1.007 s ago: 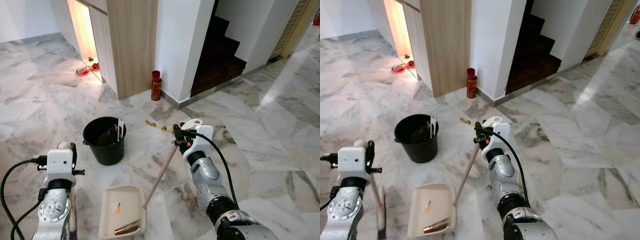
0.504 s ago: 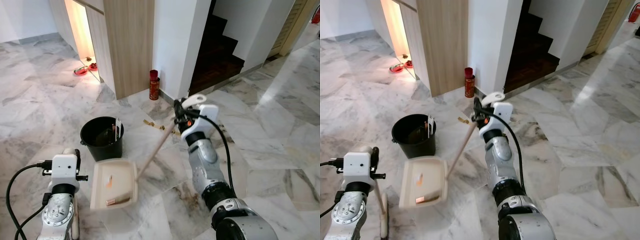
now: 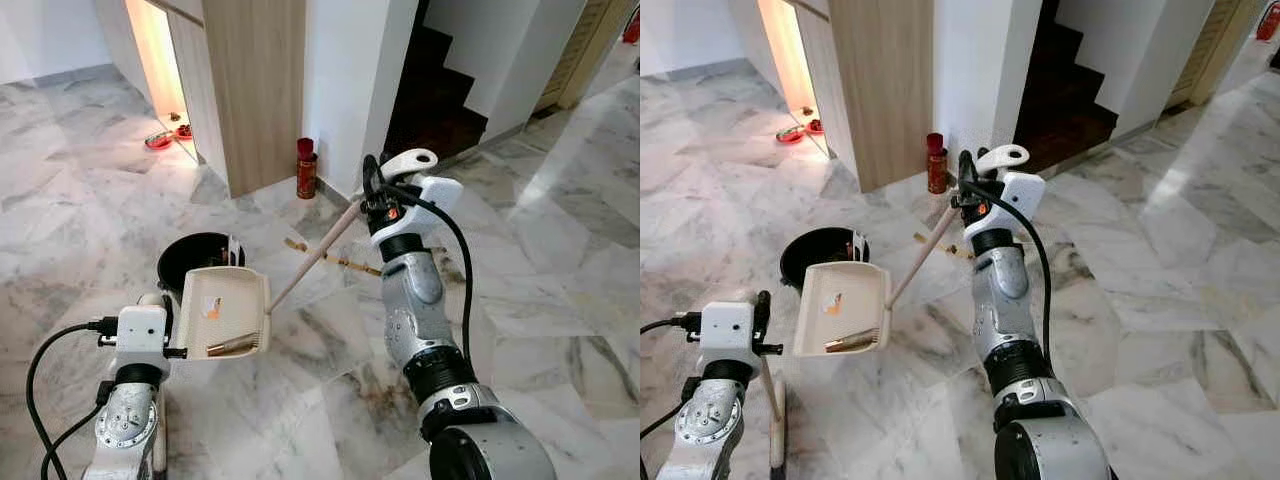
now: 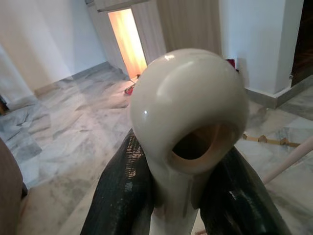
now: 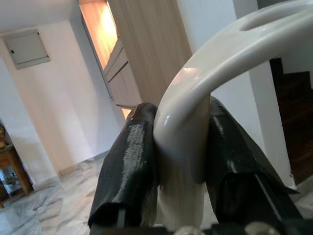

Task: Sweep floor

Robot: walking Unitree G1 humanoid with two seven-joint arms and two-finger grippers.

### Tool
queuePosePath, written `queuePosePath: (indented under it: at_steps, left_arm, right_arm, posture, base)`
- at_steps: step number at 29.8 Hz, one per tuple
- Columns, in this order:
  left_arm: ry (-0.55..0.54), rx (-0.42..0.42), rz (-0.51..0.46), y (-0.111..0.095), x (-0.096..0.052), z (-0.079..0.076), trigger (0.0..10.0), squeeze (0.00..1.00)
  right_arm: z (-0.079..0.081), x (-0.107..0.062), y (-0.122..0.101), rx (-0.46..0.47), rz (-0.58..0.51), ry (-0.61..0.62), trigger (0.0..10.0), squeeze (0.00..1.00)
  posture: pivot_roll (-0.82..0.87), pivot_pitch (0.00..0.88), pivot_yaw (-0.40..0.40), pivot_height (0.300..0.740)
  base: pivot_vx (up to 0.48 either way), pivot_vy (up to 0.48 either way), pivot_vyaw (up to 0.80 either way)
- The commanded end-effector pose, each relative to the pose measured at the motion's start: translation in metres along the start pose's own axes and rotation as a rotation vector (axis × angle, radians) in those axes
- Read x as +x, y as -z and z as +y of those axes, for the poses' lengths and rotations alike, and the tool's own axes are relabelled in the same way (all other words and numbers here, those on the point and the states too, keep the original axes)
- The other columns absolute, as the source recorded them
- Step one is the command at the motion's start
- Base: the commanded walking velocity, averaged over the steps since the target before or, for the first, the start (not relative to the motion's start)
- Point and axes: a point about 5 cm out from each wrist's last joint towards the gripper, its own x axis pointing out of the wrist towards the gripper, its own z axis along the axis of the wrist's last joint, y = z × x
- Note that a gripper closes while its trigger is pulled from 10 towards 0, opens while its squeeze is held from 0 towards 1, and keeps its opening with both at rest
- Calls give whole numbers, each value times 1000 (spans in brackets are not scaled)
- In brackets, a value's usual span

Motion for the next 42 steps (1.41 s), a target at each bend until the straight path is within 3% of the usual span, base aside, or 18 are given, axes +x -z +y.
queuePosePath:
  at_steps: [1,13,36,42]
  left_arm:
    - [24,3,-64,-10,4,-6,10000,0]
    - [55,-3,-69,-12,6,-14,10000,0]
    - [68,18,-85,-14,9,-20,10000,0]
    - [61,21,-90,-14,10,-20,10000,0]
  right_arm:
    - [36,17,-20,80,-114,-73,10000,0]
    - [58,29,-34,58,-177,-167,10000,0]
    - [62,28,-33,12,-181,-204,10000,0]
    - [64,28,-31,14,-174,-212,10000,0]
  posture:
    - [152,0,-60,740]
    - [161,0,-61,740]
    - [166,0,-73,740]
    - [176,0,-82,740]
  base:
    - [0,0,0]
    - [0,0,0]
    - [0,0,0]
    - [0,0,742]
